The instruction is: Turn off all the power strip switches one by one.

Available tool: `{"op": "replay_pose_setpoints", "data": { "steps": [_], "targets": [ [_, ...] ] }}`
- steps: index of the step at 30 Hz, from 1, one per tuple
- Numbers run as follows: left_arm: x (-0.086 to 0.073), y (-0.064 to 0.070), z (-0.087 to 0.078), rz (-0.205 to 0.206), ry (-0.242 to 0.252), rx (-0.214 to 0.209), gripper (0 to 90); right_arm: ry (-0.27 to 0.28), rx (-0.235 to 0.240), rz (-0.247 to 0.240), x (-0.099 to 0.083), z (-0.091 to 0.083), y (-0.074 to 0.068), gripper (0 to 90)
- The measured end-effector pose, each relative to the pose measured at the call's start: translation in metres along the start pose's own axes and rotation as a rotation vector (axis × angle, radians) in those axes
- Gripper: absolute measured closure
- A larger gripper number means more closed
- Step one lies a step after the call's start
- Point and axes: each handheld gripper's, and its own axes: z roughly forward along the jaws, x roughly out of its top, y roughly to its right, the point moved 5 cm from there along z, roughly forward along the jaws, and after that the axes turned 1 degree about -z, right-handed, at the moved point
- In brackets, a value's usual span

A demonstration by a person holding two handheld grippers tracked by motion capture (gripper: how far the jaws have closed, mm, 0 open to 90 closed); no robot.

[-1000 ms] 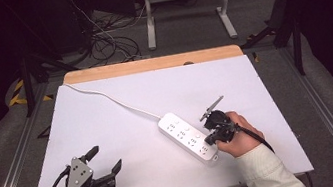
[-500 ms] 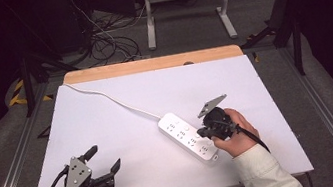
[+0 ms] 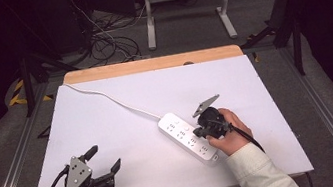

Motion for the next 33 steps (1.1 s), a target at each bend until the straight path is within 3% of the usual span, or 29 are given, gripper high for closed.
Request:
{"op": "replay_pose_setpoints", "data": {
  "steps": [24, 33],
  "targets": [
    [0.0001, 0.0014, -0.0009, 0.003, 0.001, -0.002, 19.2, -0.012, 0.003, 0.026, -0.0006, 0.0034, -0.0016, 90.0],
    [0.0001, 0.0016, -0.0008, 0.006, 0.0, 0.0, 19.3, -0.016, 0.023, 0.056, -0.0006, 0.0037, 0.0009, 90.0]
  ]
}}
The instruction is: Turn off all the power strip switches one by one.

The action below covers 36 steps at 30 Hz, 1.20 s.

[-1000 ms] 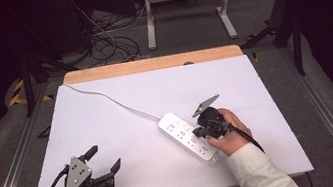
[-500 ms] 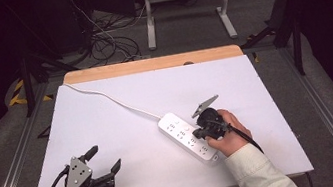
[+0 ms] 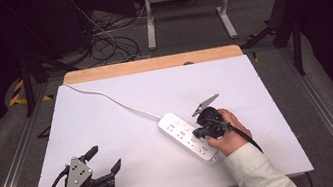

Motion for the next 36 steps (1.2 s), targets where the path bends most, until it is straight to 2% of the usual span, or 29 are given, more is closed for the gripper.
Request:
{"op": "replay_pose_setpoints", "data": {
  "steps": [3, 9, 11, 12, 13, 15, 16, 18, 21, 25, 29, 36],
  "targets": [
    [0.0, 0.0, 0.0, -0.001, 0.0, 0.001, 19.2, 0.0, 0.015, 0.017, 0.0, 0.0, 0.002, 90.0],
    [0.0, 0.0, 0.0, 0.002, 0.0, 0.001, 19.3, 0.003, 0.011, 0.025, -0.001, 0.001, 0.001, 90.0],
    [0.0, 0.0, -0.001, -0.002, 0.002, 0.001, 19.3, 0.011, 0.009, 0.0, 0.0, 0.0, 0.001, 90.0],
    [0.0, -0.001, -0.001, 0.0, 0.002, 0.001, 19.2, 0.05, -0.007, -0.02, 0.002, -0.004, 0.0, 90.0],
    [0.0, -0.001, -0.001, -0.001, 0.003, -0.001, 19.2, 0.066, -0.03, -0.039, 0.003, -0.007, 0.0, 90.0],
    [0.0, -0.001, 0.0, -0.007, 0.002, 0.0, 19.2, 0.179, -0.012, -0.051, 0.011, -0.025, -0.004, 90.0],
    [0.0, -0.002, 0.001, -0.011, 0.0, 0.001, 19.2, 0.196, -0.026, -0.061, 0.014, -0.031, -0.005, 90.0],
    [0.0, -0.002, 0.002, -0.002, -0.003, -0.001, 19.2, 0.202, -0.042, -0.074, 0.017, -0.035, -0.006, 90.0],
    [0.0, -0.001, 0.001, -0.005, -0.001, 0.001, 19.3, 0.192, -0.048, -0.079, 0.016, -0.03, -0.005, 90.0],
    [0.0, -0.001, 0.001, -0.003, 0.0, 0.003, 19.2, 0.205, -0.042, -0.083, 0.019, -0.024, -0.005, 90.0],
    [0.0, -0.001, 0.001, -0.005, 0.0, 0.003, 19.2, 0.2, -0.05, -0.075, 0.022, -0.016, 0.0, 90.0],
    [0.0, -0.002, 0.001, -0.005, -0.001, 0.003, 19.2, 0.169, -0.03, -0.058, 0.027, 0.001, 0.004, 90.0]
  ]
}}
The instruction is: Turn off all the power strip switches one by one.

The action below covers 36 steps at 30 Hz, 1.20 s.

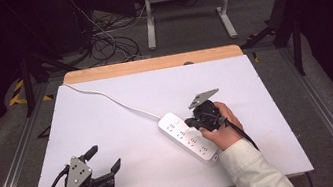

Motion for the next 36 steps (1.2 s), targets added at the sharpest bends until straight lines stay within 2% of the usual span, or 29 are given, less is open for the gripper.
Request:
{"op": "replay_pose_setpoints", "data": {
  "steps": [5, 14, 16, 17, 21, 25, 36],
  "targets": [
    [0.0, 0.0, 0.0, 0.004, -0.003, -0.002, 19.3, -0.016, 0.015, -0.003, -0.001, 0.009, -0.001, 90.0],
    [0.0, 0.0, 0.0, 0.002, -0.002, -0.001, 19.3, -0.031, -0.012, 0.0, -0.003, 0.017, 0.0, 90.0],
    [0.0, 0.0, 0.0, 0.002, -0.002, -0.001, 19.3, -0.046, -0.064, -0.038, -0.003, 0.018, 0.0, 90.0],
    [0.0, 0.0, 0.0, 0.002, -0.002, -0.001, 19.3, -0.051, -0.074, -0.047, -0.003, 0.019, -0.001, 90.0],
    [0.0, 0.001, 0.0, 0.002, 0.0, 0.0, 19.3, -0.05, -0.073, -0.044, -0.004, 0.019, -0.002, 90.0],
    [0.0, 0.0, 0.0, -0.001, -0.002, -0.003, 19.3, -0.051, -0.049, -0.053, -0.003, 0.02, -0.006, 90.0],
    [0.0, 0.001, -0.001, -0.001, 0.0, -0.002, 19.3, -0.058, -0.032, -0.019, -0.003, 0.02, -0.004, 90.0]
  ]
}}
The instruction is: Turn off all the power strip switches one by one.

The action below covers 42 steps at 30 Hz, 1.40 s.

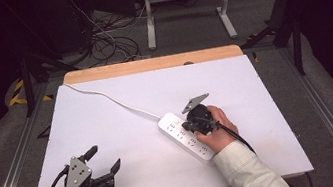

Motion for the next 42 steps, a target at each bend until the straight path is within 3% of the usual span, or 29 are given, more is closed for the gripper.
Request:
{"op": "replay_pose_setpoints", "data": {
  "steps": [9, 13, 19, 21, 23, 24, 25, 26, 29, 35, 42],
  "targets": [
    [0.0, 0.0, 0.0, 0.003, -0.001, 0.001, 19.3, -0.003, 0.015, 0.017, 0.0, 0.0, 0.001, 90.0],
    [0.0, 0.001, 0.0, 0.002, -0.002, -0.001, 19.3, -0.002, -0.004, 0.016, -0.001, 0.0, 0.0, 90.0],
    [0.0, 0.001, 0.0, 0.004, 0.001, 0.001, 19.3, 0.005, 0.015, 0.049, -0.002, 0.001, 0.002, 90.0],
    [0.0, 0.001, 0.0, 0.0, 0.001, 0.0, 19.3, 0.007, -0.001, 0.046, -0.002, 0.0, 0.001, 90.0],
    [0.0, 0.0, -0.001, -0.002, 0.003, 0.0, 19.3, 0.045, -0.058, -0.015, 0.001, -0.006, -0.002, 90.0],
    [0.001, 0.0, -0.001, -0.003, 0.005, 0.0, 19.3, 0.09, -0.043, -0.015, 0.004, -0.012, -0.002, 90.0],
    [0.001, -0.001, -0.001, -0.001, 0.005, 0.001, 19.3, 0.153, 0.001, 0.013, 0.008, -0.021, -0.002, 90.0],
    [0.0, -0.001, 0.0, 0.0, 0.004, 0.0, 19.3, 0.182, 0.014, 0.023, 0.011, -0.029, -0.001, 90.0],
    [0.0, -0.002, 0.001, 0.0, 0.0, -0.002, 19.3, 0.187, 0.001, 0.011, 0.014, -0.035, -0.002, 90.0],
    [0.001, 0.0, -0.001, 0.006, 0.003, 0.0, 19.3, 0.165, -0.012, 0.008, 0.016, -0.028, -0.002, 90.0],
    [0.001, -0.001, 0.0, -0.003, 0.003, -0.002, 19.3, 0.188, 0.007, 0.009, 0.024, -0.017, 0.003, 90.0]
  ]
}}
